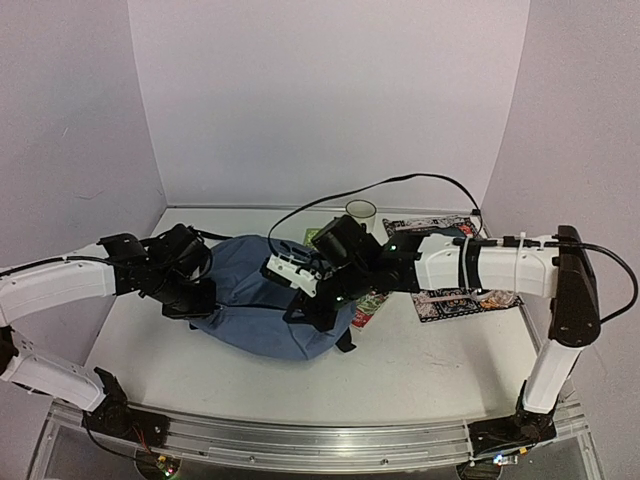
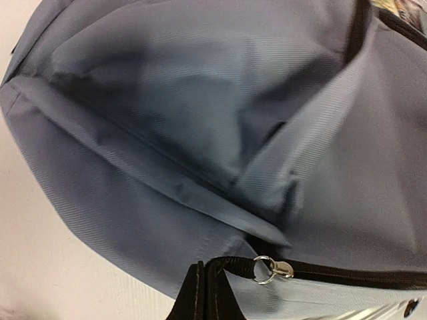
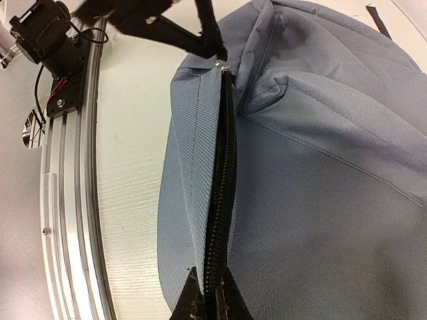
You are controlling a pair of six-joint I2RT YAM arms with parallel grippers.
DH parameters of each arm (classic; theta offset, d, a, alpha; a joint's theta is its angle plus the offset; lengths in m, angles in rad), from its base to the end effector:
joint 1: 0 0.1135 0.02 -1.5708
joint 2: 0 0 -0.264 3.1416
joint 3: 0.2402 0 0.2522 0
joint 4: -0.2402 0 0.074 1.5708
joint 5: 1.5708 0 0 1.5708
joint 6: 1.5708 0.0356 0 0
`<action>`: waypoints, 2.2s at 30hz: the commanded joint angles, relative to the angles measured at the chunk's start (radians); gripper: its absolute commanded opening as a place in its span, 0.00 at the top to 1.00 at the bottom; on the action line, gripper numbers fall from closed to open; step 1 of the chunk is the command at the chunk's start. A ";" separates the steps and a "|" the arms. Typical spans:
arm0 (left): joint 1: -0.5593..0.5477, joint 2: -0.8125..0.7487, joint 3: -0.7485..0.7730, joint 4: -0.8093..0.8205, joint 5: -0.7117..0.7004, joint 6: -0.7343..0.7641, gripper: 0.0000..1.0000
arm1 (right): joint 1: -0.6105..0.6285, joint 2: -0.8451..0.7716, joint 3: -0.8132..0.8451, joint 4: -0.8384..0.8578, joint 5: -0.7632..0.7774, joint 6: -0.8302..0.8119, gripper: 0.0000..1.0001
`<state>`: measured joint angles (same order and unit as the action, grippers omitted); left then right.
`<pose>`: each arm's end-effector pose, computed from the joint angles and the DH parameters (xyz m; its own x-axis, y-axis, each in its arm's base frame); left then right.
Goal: Pack the student bag
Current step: Unzip the largest pocket of the student bag, then place the largest pocket of the student bag, then pick up the largest pocket of the bag from the student bag.
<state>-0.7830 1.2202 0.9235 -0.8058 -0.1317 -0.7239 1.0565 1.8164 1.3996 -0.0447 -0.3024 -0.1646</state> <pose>0.1666 -0.1593 0.2497 -0.9092 -0.0214 -0.4158 0.0736 0.9747 -0.2112 0.2019 0.3789 0.2772 -0.0584 -0.4214 -0.9050 -0.9852 0.1707 -0.0159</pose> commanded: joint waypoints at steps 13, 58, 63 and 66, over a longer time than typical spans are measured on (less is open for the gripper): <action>0.068 -0.106 -0.083 -0.015 -0.187 -0.040 0.77 | 0.003 -0.018 0.079 -0.088 -0.028 0.091 0.67; -0.176 0.370 0.133 0.606 0.129 0.302 0.01 | -0.297 -0.066 -0.182 0.046 0.073 0.918 0.21; -0.216 0.402 0.115 0.623 0.126 0.314 0.01 | -0.297 -0.090 -0.188 0.030 0.107 0.917 0.20; -0.247 0.415 0.108 0.626 0.102 0.324 0.01 | -0.297 -0.095 -0.190 0.009 0.116 0.929 0.20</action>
<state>-0.9910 1.6158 1.0460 -0.2226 -0.0188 -0.4320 0.7544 1.7647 1.2171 0.0143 -0.2220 0.7382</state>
